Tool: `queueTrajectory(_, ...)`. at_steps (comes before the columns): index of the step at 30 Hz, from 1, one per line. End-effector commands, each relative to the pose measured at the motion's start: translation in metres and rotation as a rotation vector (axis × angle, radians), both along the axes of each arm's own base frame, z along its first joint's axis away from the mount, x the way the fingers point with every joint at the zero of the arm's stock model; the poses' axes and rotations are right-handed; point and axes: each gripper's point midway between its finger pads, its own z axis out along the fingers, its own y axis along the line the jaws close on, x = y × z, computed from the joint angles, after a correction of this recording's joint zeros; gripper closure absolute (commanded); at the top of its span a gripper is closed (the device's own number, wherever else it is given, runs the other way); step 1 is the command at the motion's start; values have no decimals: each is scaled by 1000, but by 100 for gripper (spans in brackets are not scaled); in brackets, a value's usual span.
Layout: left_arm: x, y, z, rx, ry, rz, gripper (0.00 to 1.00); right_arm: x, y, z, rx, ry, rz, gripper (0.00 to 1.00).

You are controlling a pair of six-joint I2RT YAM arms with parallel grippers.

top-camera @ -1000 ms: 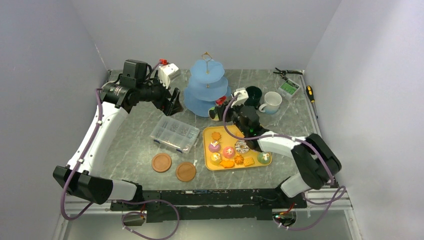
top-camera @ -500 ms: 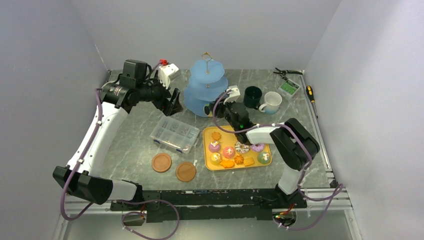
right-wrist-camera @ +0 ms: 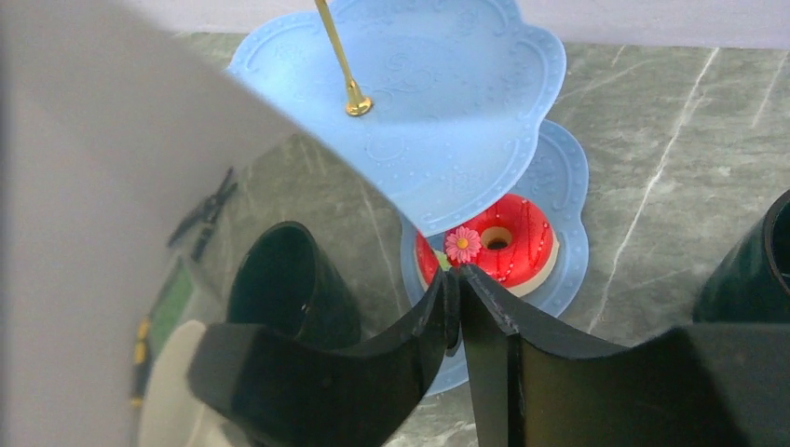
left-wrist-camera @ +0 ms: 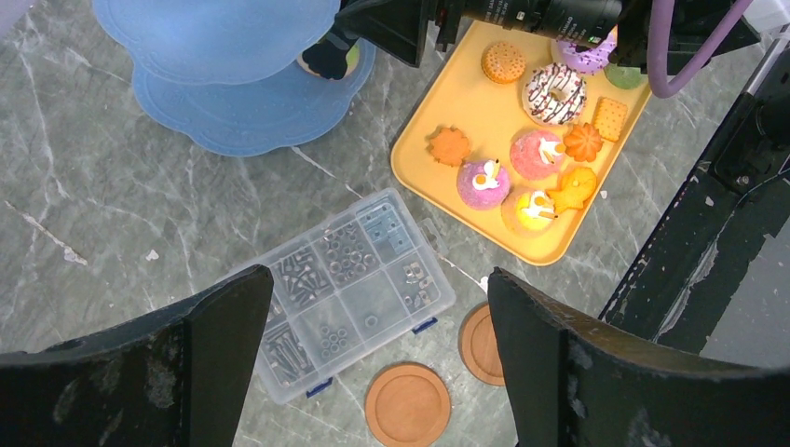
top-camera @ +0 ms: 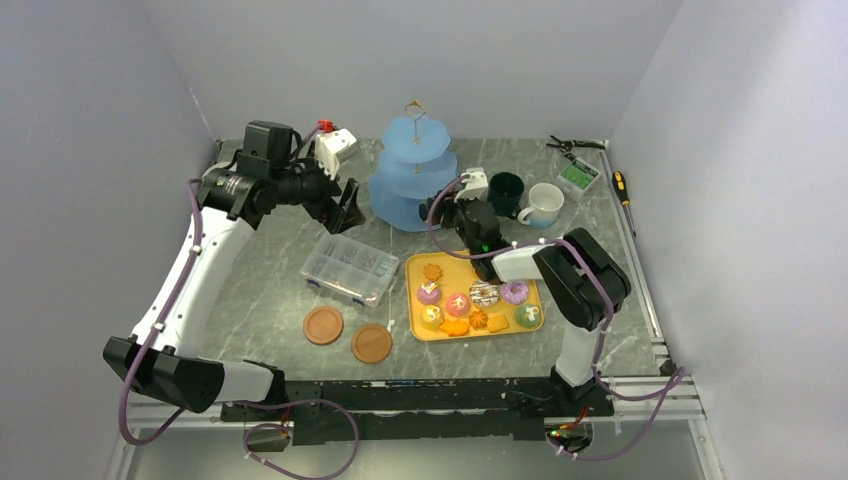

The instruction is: Serve the afternoon tea

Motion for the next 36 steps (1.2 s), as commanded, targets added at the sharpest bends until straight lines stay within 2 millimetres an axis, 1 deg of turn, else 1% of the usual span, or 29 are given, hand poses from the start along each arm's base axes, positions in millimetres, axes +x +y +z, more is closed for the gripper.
queueTrajectory(1, -2, 2, 14, -11, -60, -5, 8, 9, 4, 24, 30, -81, 15, 37)
queueTrajectory(3, -3, 2, 14, -12, -61, -4, 7, 6, 6, 21, 28, -75, 35, 34)
queueTrajectory(6, -3, 3, 17, -13, -70, 0, 7, 0, 7, 23, 32, -80, 59, 28)
queueTrajectory(9, -4, 3, 17, -13, -74, -2, 7, -6, 4, 29, 30, -90, 60, 26)
queueTrajectory(13, -5, 3, 17, -16, -72, -1, 7, -17, -5, 45, 31, -114, 56, 25)
queueTrajectory(17, -6, 3, 17, -16, -73, 3, 7, -33, -15, 68, 46, -143, 56, 24)
queueTrajectory(20, -6, 3, 20, -19, -80, 2, 7, -50, -19, 80, 62, -145, 73, 24)
queueTrajectory(22, -7, 4, 21, -17, -84, 2, 7, -65, -19, 84, 64, -136, 95, 24)
queueTrajectory(24, -8, 4, 22, -18, -84, 0, 7, -85, -18, 80, 60, -104, 131, 24)
queueTrajectory(27, -9, 4, 21, -18, -83, 1, 7, -118, -14, 70, 60, -48, 190, 25)
queueTrajectory(31, -10, 4, 20, -22, -75, 2, 7, -157, -6, 56, 42, 6, 256, 25)
queueTrajectory(33, -11, 4, 21, -28, -75, 2, 7, -171, -2, 49, 30, 27, 281, 25)
queueTrajectory(36, -10, 3, 22, -34, -74, 5, 7, -182, 4, 41, -2, 40, 292, 25)
